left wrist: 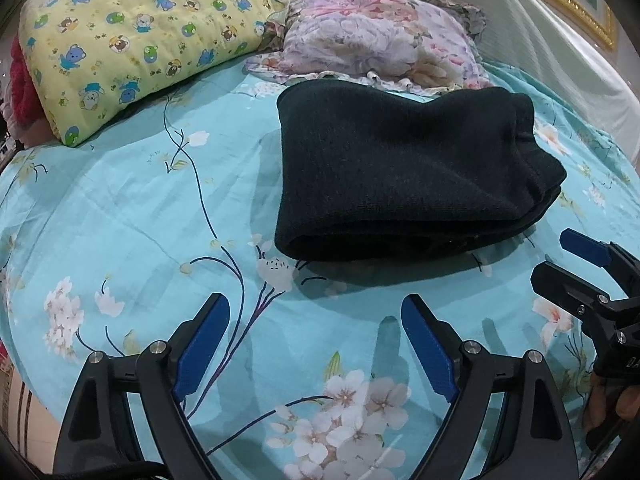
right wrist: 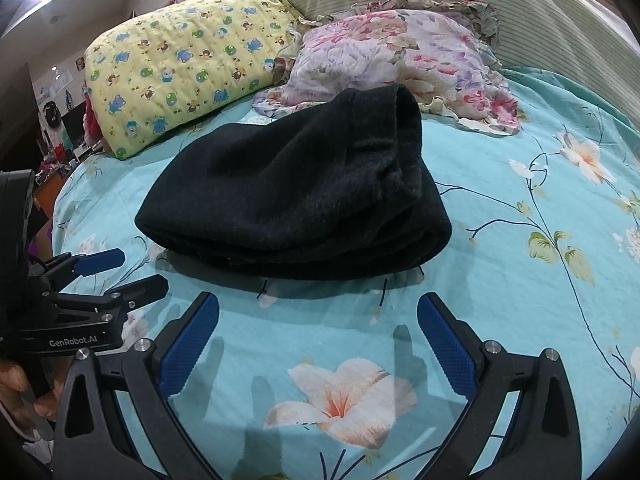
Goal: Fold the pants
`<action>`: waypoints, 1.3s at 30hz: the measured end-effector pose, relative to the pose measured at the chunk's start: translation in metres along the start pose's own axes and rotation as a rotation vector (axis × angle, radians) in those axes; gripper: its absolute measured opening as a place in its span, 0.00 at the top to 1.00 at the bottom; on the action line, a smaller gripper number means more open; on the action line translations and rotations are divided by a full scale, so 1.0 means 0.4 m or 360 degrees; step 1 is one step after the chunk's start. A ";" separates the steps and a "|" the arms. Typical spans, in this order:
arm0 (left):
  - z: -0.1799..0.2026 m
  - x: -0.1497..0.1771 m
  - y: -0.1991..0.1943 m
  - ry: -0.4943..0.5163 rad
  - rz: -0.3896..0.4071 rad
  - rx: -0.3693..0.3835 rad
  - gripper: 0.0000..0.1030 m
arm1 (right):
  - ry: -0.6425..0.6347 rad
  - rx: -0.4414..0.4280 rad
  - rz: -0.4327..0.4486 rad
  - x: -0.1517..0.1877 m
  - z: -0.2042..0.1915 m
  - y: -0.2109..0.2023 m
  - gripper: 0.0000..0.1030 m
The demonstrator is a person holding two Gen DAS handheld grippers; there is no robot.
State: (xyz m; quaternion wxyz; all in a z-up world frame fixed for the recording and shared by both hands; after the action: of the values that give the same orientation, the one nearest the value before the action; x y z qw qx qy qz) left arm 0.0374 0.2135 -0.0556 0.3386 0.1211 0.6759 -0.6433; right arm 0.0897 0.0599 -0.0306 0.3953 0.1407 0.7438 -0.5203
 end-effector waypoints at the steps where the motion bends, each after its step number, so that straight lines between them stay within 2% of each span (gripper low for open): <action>1: 0.001 0.000 0.001 0.0003 0.0002 -0.0003 0.14 | -0.0003 0.0002 -0.0004 0.000 0.000 0.003 0.03; 39: 0.021 -0.012 -0.011 0.0076 0.0056 -0.0010 0.14 | -0.0028 0.0000 0.0029 -0.022 -0.018 -0.005 0.03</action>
State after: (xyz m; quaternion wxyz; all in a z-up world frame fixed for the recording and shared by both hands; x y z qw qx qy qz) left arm 0.0409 0.2061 -0.0489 0.3339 0.1472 0.6835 -0.6322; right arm 0.0910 0.0673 -0.0218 0.4064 0.1428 0.7389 -0.5181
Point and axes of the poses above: each gripper's, at about its wrist camera, not at the fingertips, and y roughly the way its jaws point, z to its right, x to its underside, the point moved 7 cm from there along y, roughly the way its jaws point, and after that the axes turned 5 degrees about -y, right-handed, at the moved point
